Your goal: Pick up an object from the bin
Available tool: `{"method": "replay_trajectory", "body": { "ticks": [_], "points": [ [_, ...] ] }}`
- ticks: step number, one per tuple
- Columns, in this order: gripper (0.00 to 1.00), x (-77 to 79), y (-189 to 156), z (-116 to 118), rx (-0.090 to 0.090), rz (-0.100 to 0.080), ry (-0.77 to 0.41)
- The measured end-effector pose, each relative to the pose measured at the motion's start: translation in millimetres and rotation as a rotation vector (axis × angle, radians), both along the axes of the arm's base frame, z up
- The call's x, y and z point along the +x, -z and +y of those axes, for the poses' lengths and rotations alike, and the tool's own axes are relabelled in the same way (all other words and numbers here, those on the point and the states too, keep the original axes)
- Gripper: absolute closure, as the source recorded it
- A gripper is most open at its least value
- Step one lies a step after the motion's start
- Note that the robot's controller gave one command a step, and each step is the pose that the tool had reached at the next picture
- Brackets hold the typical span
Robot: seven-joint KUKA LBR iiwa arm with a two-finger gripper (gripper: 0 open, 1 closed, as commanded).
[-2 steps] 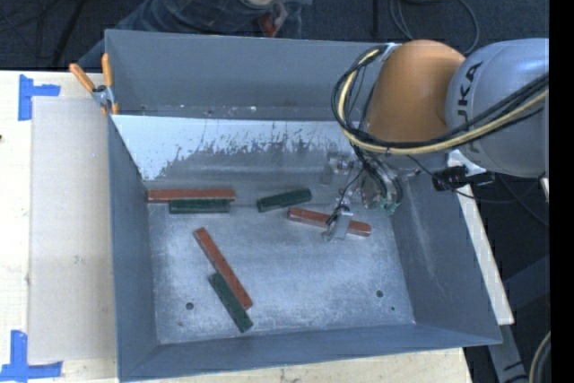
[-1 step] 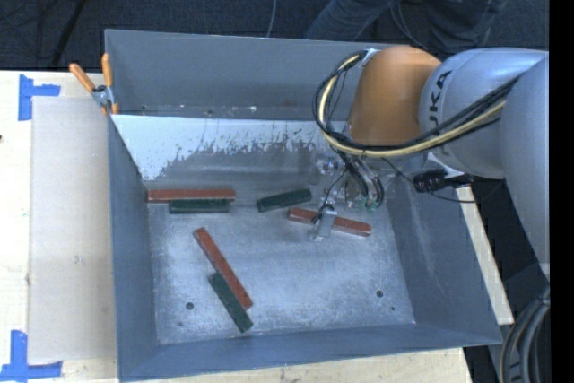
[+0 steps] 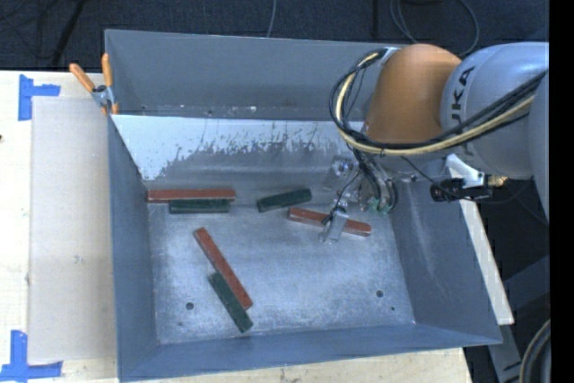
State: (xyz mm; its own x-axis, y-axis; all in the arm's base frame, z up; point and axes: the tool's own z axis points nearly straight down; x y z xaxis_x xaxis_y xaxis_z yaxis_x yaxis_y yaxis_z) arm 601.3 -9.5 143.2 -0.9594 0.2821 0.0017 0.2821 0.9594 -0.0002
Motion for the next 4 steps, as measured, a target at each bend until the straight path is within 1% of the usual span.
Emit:
{"method": "replay_trajectory", "body": {
  "ticks": [1, 2, 4],
  "points": [
    [0.00, 7.1, 74, 31, 0.000, -0.002, 0.220],
    [1.00, -0.2, 71, -2, 0.000, -0.007, 0.154],
    [1.00, -0.1, 71, -2, 0.000, -0.005, 0.153]
  ]
}}
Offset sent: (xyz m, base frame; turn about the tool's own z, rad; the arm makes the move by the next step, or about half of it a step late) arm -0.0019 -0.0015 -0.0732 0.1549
